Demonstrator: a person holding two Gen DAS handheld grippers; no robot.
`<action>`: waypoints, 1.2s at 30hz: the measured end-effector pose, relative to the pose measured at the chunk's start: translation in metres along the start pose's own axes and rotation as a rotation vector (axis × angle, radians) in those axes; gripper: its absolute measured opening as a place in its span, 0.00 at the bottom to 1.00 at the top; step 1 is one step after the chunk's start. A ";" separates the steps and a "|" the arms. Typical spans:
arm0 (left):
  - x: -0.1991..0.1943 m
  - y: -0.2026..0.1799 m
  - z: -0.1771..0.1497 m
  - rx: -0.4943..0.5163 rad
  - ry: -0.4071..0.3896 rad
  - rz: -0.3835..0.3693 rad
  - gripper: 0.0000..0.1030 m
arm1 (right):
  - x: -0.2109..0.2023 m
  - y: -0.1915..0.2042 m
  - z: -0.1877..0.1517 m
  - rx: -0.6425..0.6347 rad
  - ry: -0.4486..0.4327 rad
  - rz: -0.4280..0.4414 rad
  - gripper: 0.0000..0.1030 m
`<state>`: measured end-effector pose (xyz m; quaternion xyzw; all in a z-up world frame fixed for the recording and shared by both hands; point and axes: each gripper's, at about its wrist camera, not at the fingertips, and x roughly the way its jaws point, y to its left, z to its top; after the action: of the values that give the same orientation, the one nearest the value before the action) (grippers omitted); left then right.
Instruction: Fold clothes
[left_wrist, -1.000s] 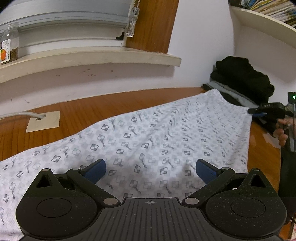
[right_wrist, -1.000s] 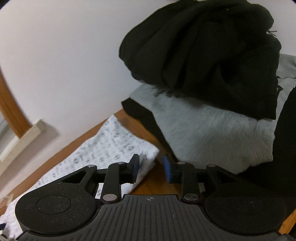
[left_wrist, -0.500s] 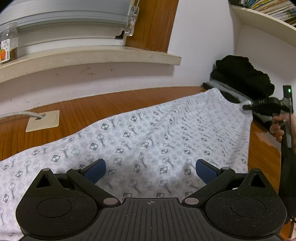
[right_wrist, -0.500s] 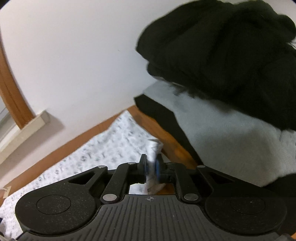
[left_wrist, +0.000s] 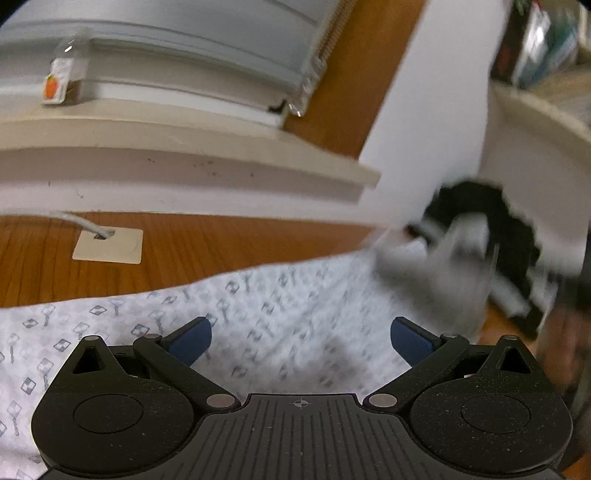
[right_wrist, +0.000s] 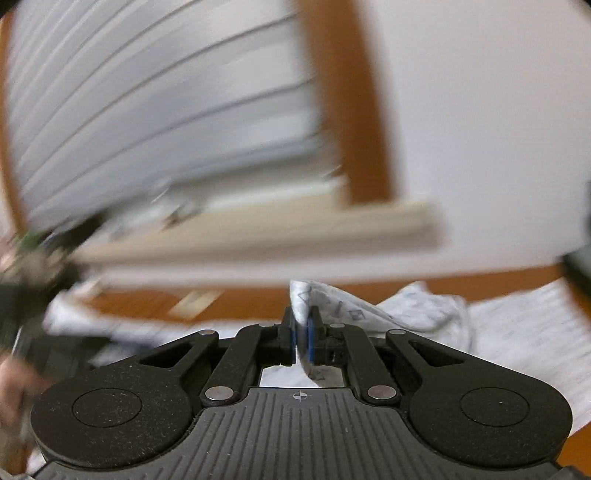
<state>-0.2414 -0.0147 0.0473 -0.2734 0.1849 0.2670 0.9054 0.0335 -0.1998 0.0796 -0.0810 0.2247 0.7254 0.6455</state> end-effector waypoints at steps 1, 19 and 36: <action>-0.003 0.002 0.004 -0.026 -0.004 -0.020 0.97 | 0.003 0.010 -0.010 -0.015 0.025 0.016 0.07; 0.128 -0.113 0.039 0.321 0.184 -0.037 0.59 | 0.003 0.026 -0.066 -0.074 0.039 -0.038 0.07; 0.162 -0.104 0.039 0.352 0.202 0.038 0.06 | -0.002 0.018 -0.071 -0.043 0.000 -0.026 0.07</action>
<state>-0.0452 -0.0034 0.0416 -0.1329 0.3238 0.2189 0.9108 0.0035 -0.2334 0.0212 -0.0978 0.2078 0.7218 0.6528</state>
